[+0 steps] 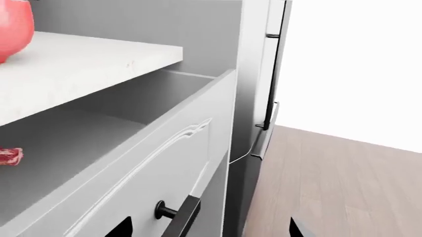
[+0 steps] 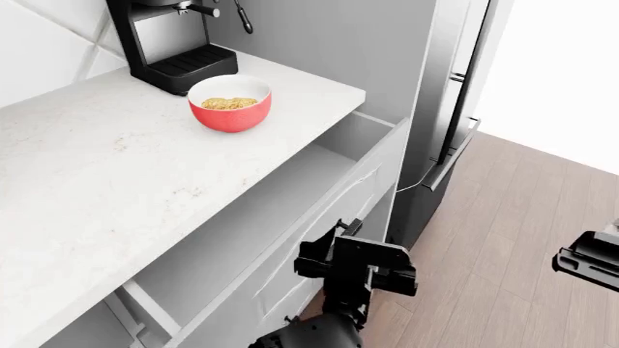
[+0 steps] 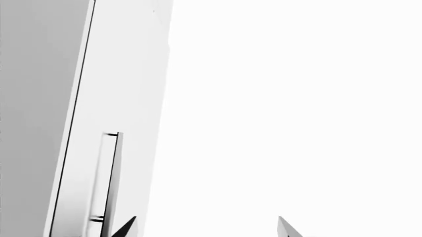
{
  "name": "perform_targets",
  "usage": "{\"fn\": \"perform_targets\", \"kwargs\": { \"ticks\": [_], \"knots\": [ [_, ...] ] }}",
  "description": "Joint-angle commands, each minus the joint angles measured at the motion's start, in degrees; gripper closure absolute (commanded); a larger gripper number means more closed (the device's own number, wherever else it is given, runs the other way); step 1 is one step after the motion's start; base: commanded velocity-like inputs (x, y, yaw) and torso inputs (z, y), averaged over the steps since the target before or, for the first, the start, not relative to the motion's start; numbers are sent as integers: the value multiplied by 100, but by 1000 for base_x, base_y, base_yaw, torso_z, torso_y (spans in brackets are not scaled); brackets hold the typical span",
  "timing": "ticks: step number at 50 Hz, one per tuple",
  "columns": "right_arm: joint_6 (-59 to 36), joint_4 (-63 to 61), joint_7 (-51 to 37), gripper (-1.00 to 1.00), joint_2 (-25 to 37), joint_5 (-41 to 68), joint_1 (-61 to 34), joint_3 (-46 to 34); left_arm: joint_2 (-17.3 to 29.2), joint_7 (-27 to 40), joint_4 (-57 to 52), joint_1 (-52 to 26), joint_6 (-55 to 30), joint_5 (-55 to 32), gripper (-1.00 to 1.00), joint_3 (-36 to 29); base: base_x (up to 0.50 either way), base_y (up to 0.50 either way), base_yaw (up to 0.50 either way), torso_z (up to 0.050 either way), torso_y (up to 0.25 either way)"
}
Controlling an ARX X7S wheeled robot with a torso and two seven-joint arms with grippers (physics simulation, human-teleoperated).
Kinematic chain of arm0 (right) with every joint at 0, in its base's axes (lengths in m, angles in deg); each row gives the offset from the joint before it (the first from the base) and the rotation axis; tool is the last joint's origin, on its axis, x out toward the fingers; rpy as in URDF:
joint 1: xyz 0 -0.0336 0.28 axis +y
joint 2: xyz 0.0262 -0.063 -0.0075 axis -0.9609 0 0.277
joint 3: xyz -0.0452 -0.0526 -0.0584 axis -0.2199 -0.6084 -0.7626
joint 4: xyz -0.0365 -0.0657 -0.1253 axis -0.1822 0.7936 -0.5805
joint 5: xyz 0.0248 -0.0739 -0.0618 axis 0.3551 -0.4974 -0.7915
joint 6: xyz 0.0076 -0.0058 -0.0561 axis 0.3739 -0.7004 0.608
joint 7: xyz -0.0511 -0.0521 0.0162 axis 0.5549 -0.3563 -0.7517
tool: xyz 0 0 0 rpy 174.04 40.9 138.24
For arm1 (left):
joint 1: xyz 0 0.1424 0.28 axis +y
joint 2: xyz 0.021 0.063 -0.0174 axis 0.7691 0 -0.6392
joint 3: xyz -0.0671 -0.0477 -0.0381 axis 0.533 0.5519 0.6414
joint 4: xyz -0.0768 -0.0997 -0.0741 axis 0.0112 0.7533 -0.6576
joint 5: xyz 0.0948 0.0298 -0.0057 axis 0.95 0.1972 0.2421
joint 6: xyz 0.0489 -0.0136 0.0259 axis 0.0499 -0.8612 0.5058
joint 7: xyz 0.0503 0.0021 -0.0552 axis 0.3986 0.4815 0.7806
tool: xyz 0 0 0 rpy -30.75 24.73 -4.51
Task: Place the bar in the bowl and close the drawer.
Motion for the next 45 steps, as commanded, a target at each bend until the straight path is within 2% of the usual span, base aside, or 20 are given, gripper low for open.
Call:
{"fn": "perform_targets", "kwargs": {
  "ticks": [1, 20, 45],
  "knots": [
    [-102, 34, 54, -100, -76, -20, -181, -168, -1, 21, 267, 194, 132, -64, -100, -42, 0, 0, 0, 0, 0],
    [-327, 1, 114, -100, -133, 37, -500, -345, -1, -284, 881, 404, 344, -514, -100, -41, 0, 0, 0, 0, 0],
    [-445, 35, 187, -100, -254, -33, -664, -545, -1, -267, 1811, 527, 717, -789, -100, -27, 0, 0, 0, 0, 0]
  ]
}}
